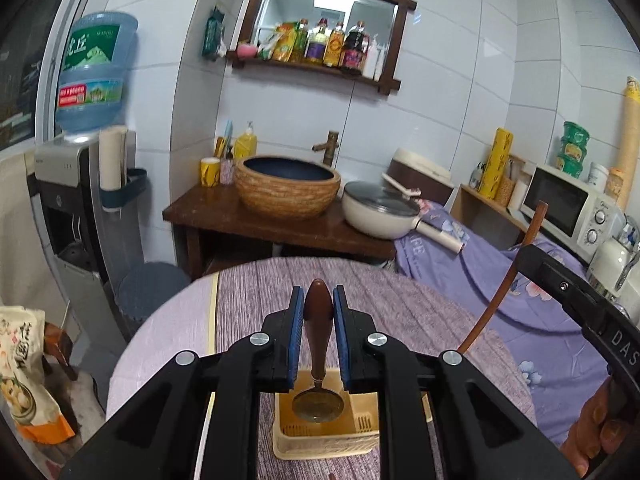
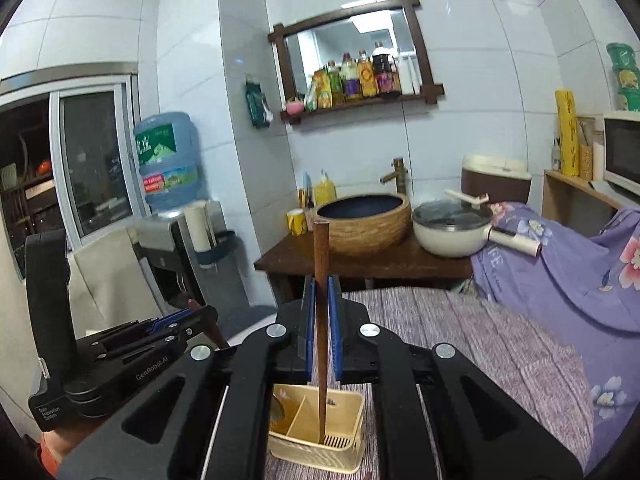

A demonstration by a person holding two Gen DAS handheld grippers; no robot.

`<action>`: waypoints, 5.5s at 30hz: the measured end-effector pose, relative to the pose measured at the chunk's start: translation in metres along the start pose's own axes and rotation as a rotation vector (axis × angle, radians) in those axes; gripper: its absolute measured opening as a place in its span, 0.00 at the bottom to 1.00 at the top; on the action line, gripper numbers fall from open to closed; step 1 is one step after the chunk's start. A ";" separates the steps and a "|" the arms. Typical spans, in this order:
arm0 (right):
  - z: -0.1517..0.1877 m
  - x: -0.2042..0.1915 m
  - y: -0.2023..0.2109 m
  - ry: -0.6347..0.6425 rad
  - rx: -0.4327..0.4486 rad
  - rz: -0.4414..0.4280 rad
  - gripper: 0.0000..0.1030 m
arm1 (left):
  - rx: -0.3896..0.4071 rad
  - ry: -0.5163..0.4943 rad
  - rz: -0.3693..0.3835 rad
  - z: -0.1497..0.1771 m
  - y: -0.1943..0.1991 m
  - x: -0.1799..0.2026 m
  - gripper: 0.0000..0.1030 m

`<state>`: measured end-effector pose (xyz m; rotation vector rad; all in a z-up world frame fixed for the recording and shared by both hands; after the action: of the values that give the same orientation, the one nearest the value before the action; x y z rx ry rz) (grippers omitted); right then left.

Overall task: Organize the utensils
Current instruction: 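Carry both held utensils up and lower them into the cream holder, then open both tools to release the utensils and pull back from the holder, then move left tool to the translucent spoon while right tool approaches the chopsticks, then close left tool on the spoon handle while right tool grips another chopstick, then lift the spoon and chopstick and lower both into the cream holder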

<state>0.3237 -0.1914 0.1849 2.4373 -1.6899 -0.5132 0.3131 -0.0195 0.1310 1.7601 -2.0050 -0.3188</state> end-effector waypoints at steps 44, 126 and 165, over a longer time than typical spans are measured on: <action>0.050 0.024 -0.020 -0.031 -0.050 0.077 0.58 | -0.038 -0.027 -0.015 0.063 -0.010 -0.009 0.60; 0.261 0.073 -0.056 -0.126 -0.612 0.228 0.12 | -0.432 -0.134 -0.149 0.241 -0.023 -0.008 0.40; 0.170 0.038 0.060 -0.100 -0.220 -0.005 0.08 | -0.141 -0.062 -0.038 0.163 0.048 -0.013 0.34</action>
<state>0.2237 -0.2336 0.0366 2.2949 -1.5691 -0.7892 0.1949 -0.0183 0.0081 1.7213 -1.9418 -0.5204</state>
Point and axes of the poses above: each gripper's, at about its wrist camera, not at the fingertips, and y roughly against the way its jaws point, x to its right, z to its underside, the point moved 3 cm from there along -y, roughly the way its jaws point, and after that the axes turned 2 degrees about -z, right-handed, at the moved point
